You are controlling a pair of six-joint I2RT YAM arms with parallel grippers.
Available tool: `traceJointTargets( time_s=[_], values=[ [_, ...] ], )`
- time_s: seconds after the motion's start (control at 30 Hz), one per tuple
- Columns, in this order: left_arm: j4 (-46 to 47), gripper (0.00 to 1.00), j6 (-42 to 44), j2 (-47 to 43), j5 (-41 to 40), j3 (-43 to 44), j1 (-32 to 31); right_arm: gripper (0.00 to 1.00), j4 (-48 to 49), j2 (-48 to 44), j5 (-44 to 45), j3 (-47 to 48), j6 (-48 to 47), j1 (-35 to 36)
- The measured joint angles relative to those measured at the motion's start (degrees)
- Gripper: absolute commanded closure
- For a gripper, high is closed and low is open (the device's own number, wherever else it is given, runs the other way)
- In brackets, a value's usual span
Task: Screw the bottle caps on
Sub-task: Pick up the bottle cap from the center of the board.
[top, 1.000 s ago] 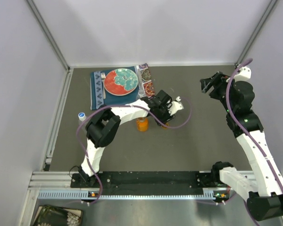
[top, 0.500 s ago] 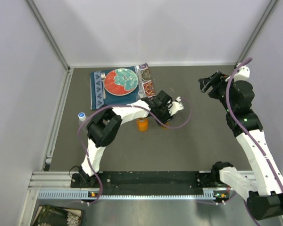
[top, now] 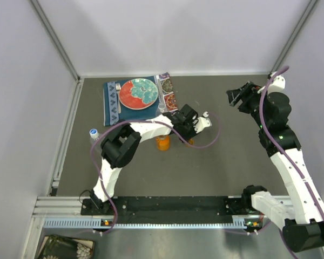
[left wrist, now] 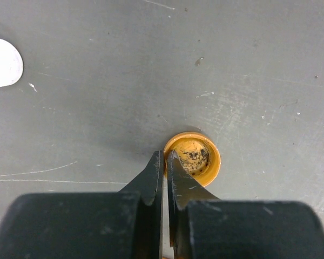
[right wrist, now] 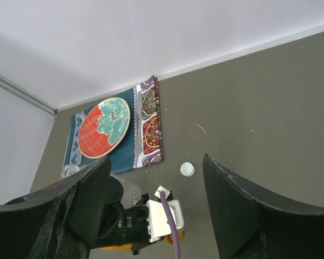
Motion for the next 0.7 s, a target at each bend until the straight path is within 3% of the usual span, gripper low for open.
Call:
traceJointTargets(
  time_s=[0.37, 0.57, 0.7],
  values=[
    [-5.2, 1.0, -2.2, -3.3, 2.6, 0.2, 0.2, 0.3, 1.9, 0.0, -3.0, 0.0, 0.3, 0.0],
    [-12.8, 1.0, -7.9, -13.9, 12.2, 6.7, 2.8, 0.15, 7.5, 0.0, -8.8, 0.0, -1.7, -0.1],
    [-12.6, 1.0, -15.8, -21.4, 23.8, 17.5, 10.0, 0.05, 16.6, 0.4, -16.7, -0.1, -2.0, -0.1]
  ],
)
